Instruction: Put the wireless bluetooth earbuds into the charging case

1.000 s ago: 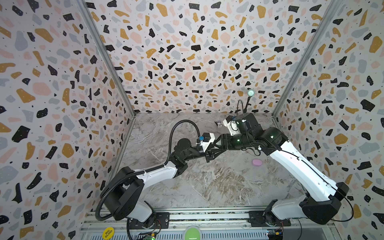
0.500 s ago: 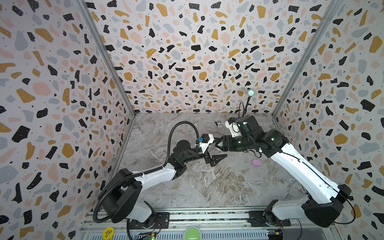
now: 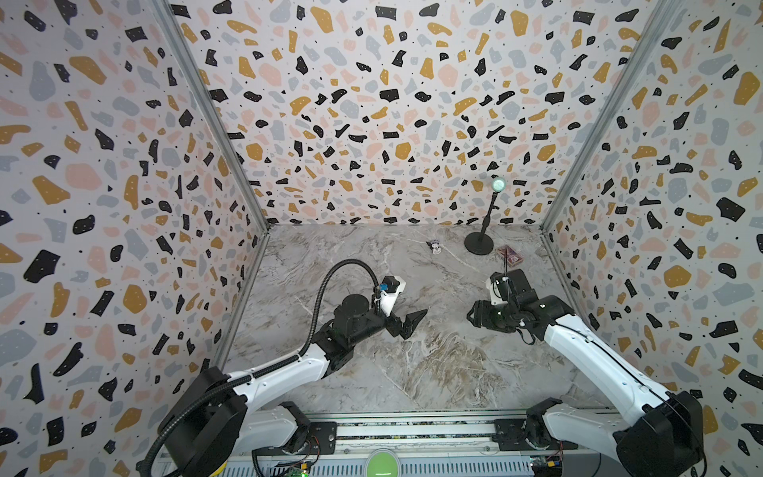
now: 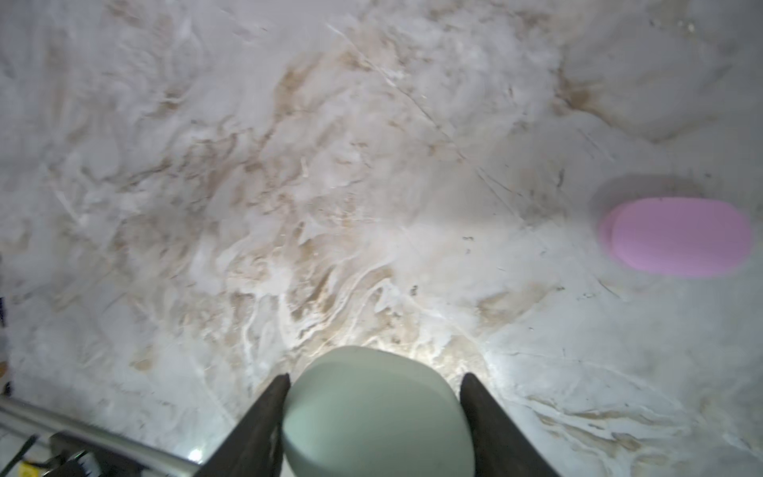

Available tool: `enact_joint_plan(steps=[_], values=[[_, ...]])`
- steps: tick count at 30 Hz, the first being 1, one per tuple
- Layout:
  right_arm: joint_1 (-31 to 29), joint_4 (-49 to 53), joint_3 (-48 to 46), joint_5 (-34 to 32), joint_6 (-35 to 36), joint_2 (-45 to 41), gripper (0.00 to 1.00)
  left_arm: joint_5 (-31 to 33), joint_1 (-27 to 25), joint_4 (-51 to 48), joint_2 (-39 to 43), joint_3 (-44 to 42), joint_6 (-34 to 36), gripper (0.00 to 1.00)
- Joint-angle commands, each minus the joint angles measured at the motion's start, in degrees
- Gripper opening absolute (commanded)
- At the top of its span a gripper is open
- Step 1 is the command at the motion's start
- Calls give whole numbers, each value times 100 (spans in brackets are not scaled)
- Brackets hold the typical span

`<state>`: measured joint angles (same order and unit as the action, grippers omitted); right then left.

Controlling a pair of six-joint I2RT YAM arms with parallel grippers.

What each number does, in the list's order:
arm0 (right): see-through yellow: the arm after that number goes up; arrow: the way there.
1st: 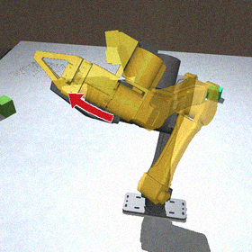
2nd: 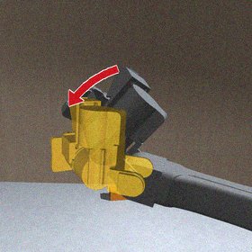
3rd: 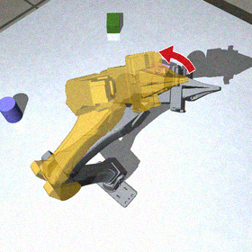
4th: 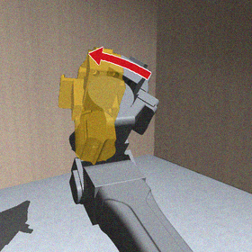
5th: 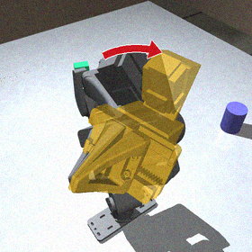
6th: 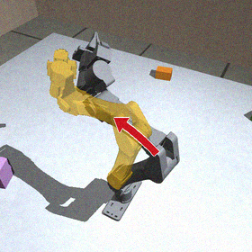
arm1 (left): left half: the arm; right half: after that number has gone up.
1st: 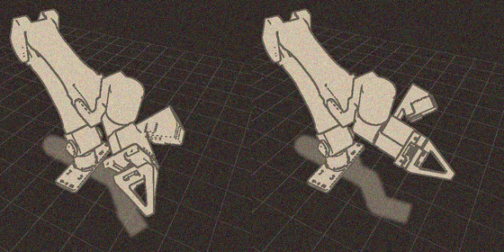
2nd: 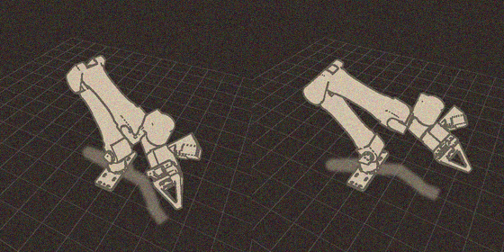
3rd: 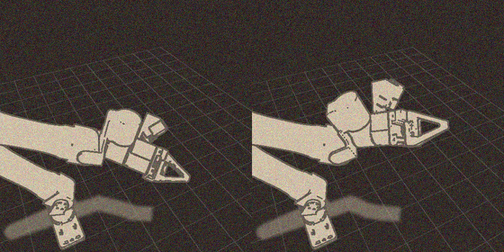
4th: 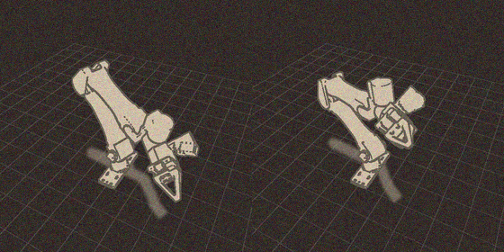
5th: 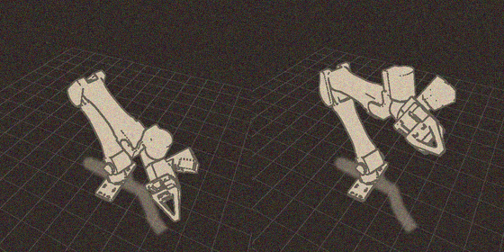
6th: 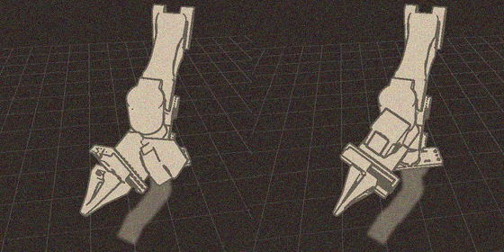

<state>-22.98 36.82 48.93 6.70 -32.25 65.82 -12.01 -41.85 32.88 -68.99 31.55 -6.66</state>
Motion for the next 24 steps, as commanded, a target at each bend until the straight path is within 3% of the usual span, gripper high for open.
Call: enact_joint_plan(steps=[1,7,11,17,24], values=[[65,-948,-441,-510,138,-51,47,698,26,-28,188,-153,-59,100],[66,-1877,-1213,-1084,90,312,47,1175,104,32,228,-346,-196,100],[67,-2257,-1543,-1101,27,508,47,1387,154,-2,237,-382,-202,100],[17,-2568,-1788,-1182,-4,794,48,1482,332,116,281,-491,-275,100],[-39,-2571,-1858,-1228,-15,990,56,1586,487,65,314,-474,-290,100]])
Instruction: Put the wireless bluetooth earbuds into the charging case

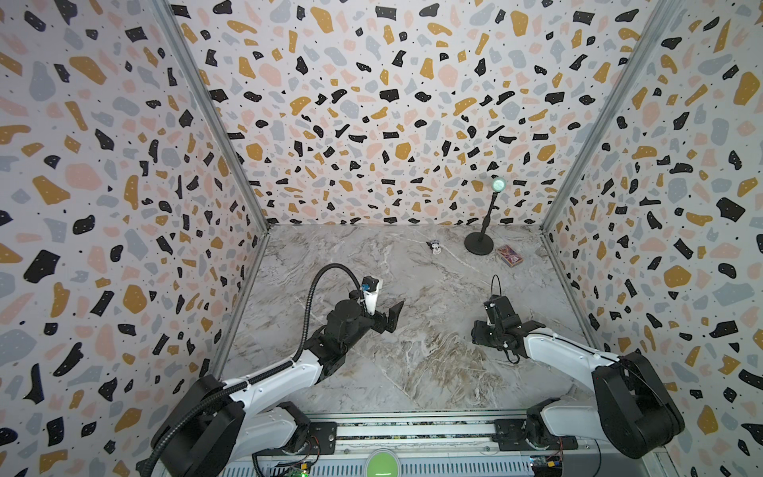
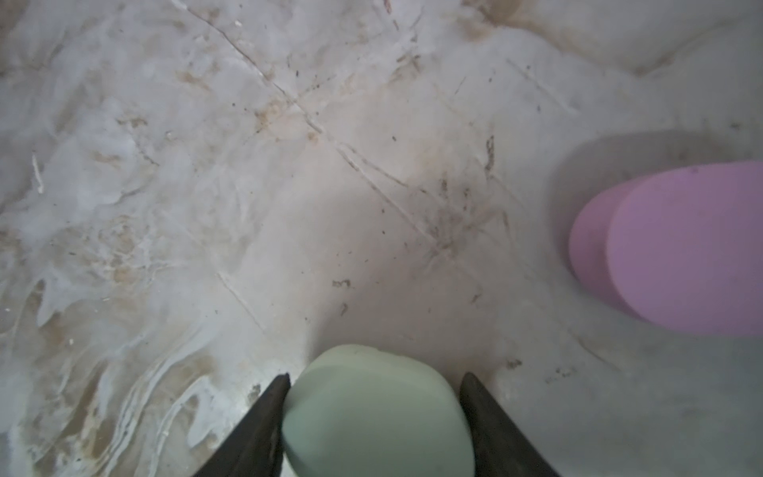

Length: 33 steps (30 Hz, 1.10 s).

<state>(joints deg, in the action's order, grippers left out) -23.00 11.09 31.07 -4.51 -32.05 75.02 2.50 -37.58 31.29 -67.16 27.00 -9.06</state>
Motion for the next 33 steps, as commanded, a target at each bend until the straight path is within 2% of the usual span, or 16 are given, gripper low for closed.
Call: enact_joint_plan(steps=[1,5,9,17,20,24,28,33], values=[[-43,0,-74,-104,-21,83,59,177,82,206,145,-15,-45,100],[-54,3,-68,-94,32,128,68,311,149,102,237,-11,-36,100],[-55,165,75,-90,100,66,82,405,233,-4,372,-3,-8,100],[-45,786,686,-162,303,-566,100,965,567,-296,726,52,190,100],[-32,817,951,-257,540,-748,99,1241,828,-279,941,-53,396,100],[15,371,1059,-660,1010,-830,99,1691,1363,-237,1149,-239,666,100],[84,-606,875,-1305,1515,-713,99,1862,2053,14,1131,-405,653,100],[330,-2097,449,-1517,2300,-385,99,2335,2280,814,994,-954,1133,100]])
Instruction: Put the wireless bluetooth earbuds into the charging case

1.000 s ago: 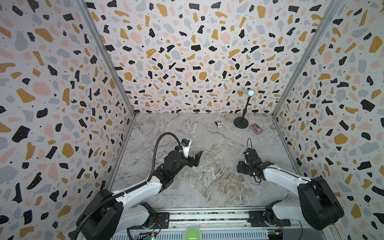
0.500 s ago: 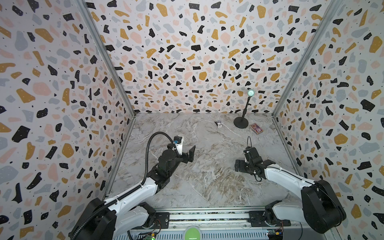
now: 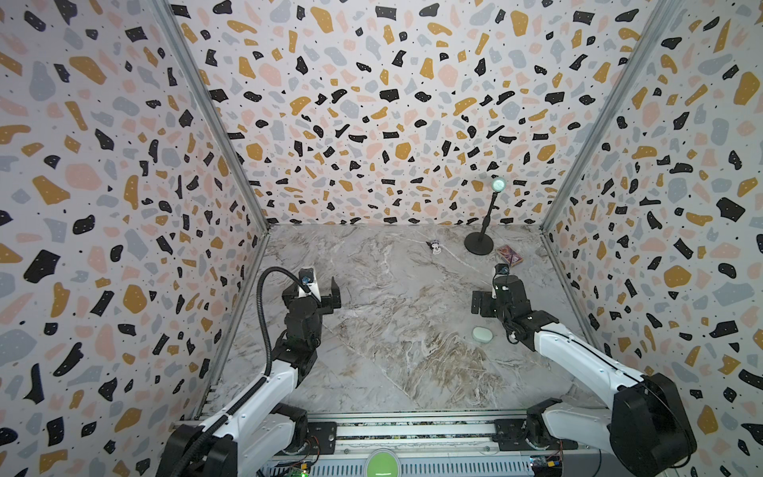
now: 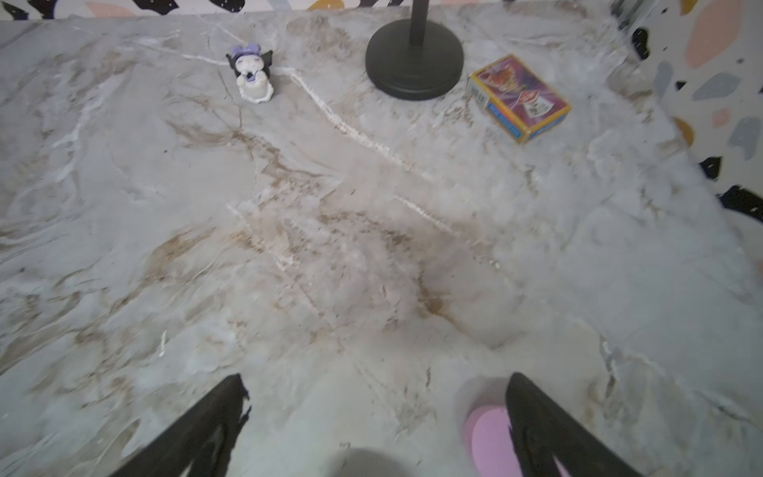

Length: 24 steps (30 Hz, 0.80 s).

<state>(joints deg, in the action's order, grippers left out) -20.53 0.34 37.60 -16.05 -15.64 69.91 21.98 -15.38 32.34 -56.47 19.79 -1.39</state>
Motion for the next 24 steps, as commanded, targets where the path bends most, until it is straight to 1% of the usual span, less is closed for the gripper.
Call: enact_joint_plan(steps=[1,3,7,8,11,12,16,17,20,24], values=[[128,-1408,-329,-381,865,203,100,500,89,883,-153,-347,413,100],[201,-1937,-515,-357,1051,296,100,700,118,1145,-300,-491,444,100],[397,-3344,-1157,-122,1496,409,100,676,220,2055,-501,-846,624,100],[426,-3758,-1357,-92,1612,410,100,676,295,2179,-564,-886,599,100],[539,-4958,-2029,73,1908,341,100,541,574,2217,-767,-873,181,100],[624,-5254,-2203,166,1916,317,100,520,613,2410,-851,-977,103,100],[1052,-6022,-2609,545,1779,367,100,589,620,3747,-1308,-1582,89,100],[1132,-6020,-2611,652,1771,349,100,669,617,3891,-1390,-1636,36,100],[1355,-6658,-2780,969,1703,532,100,695,621,4196,-1643,-1680,0,100],[1394,-7394,-2881,911,1670,1163,100,712,620,4898,-2245,-1763,7,100]])
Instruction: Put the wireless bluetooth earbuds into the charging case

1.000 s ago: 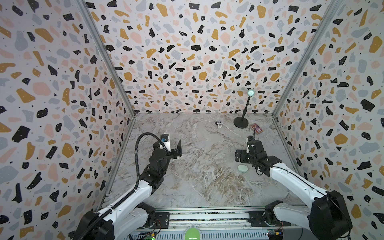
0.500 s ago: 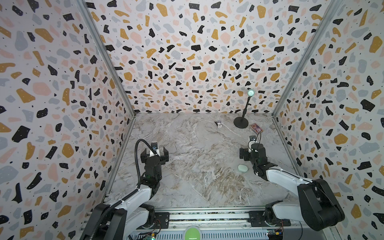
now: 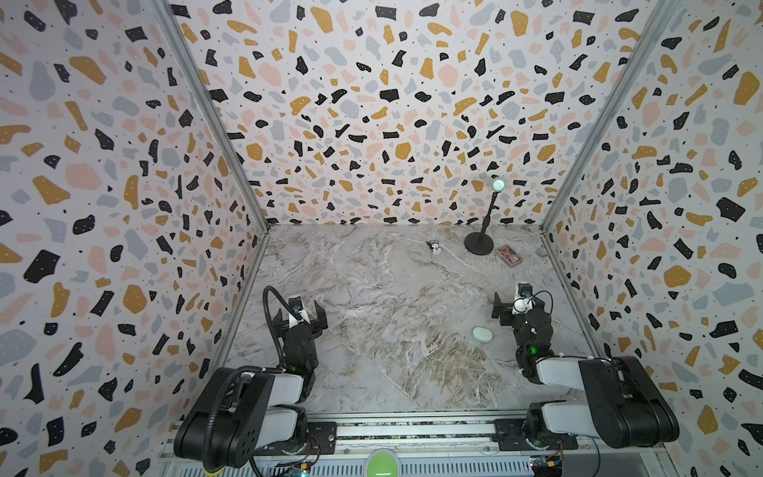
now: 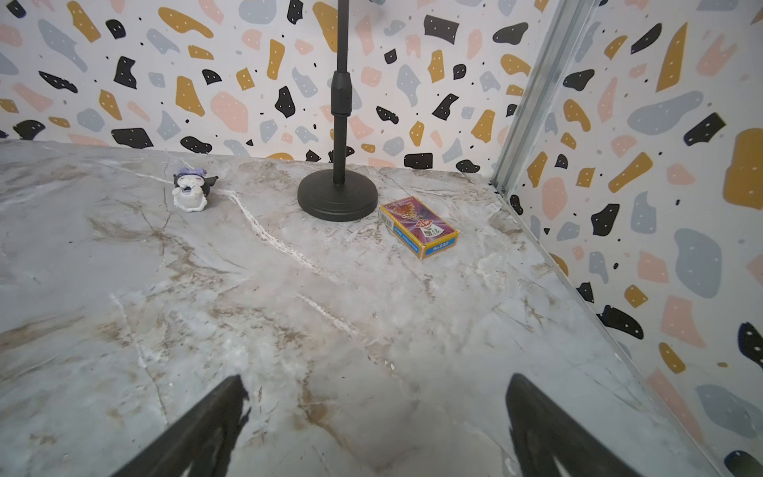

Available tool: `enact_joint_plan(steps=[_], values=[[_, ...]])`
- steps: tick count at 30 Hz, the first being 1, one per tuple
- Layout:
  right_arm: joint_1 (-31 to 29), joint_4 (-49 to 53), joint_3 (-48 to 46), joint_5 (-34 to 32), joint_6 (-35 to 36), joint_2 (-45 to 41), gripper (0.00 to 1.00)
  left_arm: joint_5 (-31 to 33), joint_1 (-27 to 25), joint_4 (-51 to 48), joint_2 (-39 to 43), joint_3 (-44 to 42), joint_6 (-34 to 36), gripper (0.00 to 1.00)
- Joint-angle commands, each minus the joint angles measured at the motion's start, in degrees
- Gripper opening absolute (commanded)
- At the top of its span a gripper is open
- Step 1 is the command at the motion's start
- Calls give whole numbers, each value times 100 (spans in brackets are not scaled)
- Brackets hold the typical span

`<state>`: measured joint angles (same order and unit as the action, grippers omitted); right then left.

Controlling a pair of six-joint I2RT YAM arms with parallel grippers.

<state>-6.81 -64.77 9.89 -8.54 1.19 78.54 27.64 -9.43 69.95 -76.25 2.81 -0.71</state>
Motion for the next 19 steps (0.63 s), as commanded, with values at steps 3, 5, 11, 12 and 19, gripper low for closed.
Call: enact_joint_plan(steps=[3,5,11,12,19], values=[[9,-1081,-23,-17,-32,679,99,145,24,873,-287,105,-72,100],[49,-587,195,-62,-138,641,99,-4,27,505,-215,224,-25,100],[4,-752,118,-148,-93,649,99,-46,28,127,-376,537,13,100],[4,-767,118,-144,-91,648,99,-48,29,88,-361,552,17,100],[4,-765,118,-146,-96,652,99,-48,28,62,-347,546,19,100]])
